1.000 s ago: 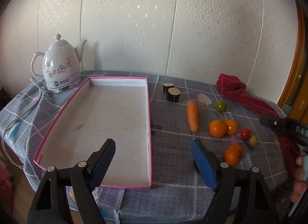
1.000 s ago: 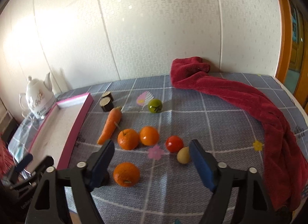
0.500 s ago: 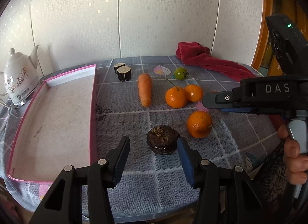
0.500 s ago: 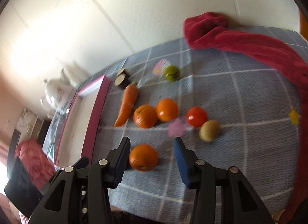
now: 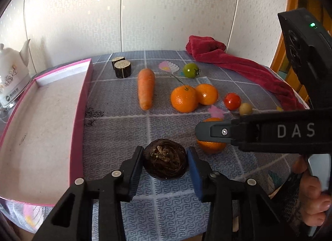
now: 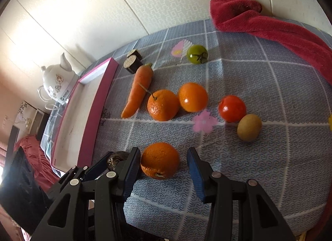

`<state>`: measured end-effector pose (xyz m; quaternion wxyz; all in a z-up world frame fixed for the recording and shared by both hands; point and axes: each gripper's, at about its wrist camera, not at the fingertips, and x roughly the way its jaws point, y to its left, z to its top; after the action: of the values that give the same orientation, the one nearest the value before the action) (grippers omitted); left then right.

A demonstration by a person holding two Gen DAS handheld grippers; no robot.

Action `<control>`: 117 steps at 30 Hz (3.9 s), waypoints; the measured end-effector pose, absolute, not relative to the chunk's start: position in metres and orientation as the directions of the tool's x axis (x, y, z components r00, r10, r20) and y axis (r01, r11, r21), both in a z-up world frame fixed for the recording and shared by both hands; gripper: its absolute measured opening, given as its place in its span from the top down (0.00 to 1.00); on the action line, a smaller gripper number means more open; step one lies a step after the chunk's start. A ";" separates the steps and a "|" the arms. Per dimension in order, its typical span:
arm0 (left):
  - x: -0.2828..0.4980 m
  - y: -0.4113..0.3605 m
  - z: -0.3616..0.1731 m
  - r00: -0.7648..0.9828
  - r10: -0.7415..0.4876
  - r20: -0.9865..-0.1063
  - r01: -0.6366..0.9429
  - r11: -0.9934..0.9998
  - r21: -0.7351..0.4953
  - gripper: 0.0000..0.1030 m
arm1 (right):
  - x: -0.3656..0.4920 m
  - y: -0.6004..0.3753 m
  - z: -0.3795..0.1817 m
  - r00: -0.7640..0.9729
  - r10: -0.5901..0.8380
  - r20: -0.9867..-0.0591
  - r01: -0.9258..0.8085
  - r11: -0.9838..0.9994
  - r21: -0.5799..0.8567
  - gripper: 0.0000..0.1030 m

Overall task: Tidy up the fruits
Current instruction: 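Grasp the dark brown fruit with the left tool while the right grasps an orange, then open the left tool over the tray while the right tool drops the orange there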

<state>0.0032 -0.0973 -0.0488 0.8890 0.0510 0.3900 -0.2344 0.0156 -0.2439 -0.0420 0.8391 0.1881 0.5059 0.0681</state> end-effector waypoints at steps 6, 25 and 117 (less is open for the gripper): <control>-0.001 -0.092 -0.049 0.591 -0.372 -0.716 0.445 0.891 -0.096 0.59 | 0.016 -0.243 -0.045 0.479 0.305 -0.823 0.078 0.919 0.386 0.61; -0.004 -0.095 -0.056 0.631 -0.334 -0.701 0.426 0.903 -0.046 0.56 | 0.017 -0.228 -0.046 0.481 0.256 -0.838 0.046 0.948 0.316 0.61; 0.050 0.073 0.021 0.805 0.223 -0.550 -0.288 0.957 -0.034 0.45 | 0.097 -0.107 -0.025 0.543 0.418 -0.729 -0.244 0.908 0.339 0.60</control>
<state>0.0503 0.0728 0.0206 0.9482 -0.0582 0.2818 0.1348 0.0968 -0.1073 -0.0247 0.8727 0.0989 0.4389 0.1897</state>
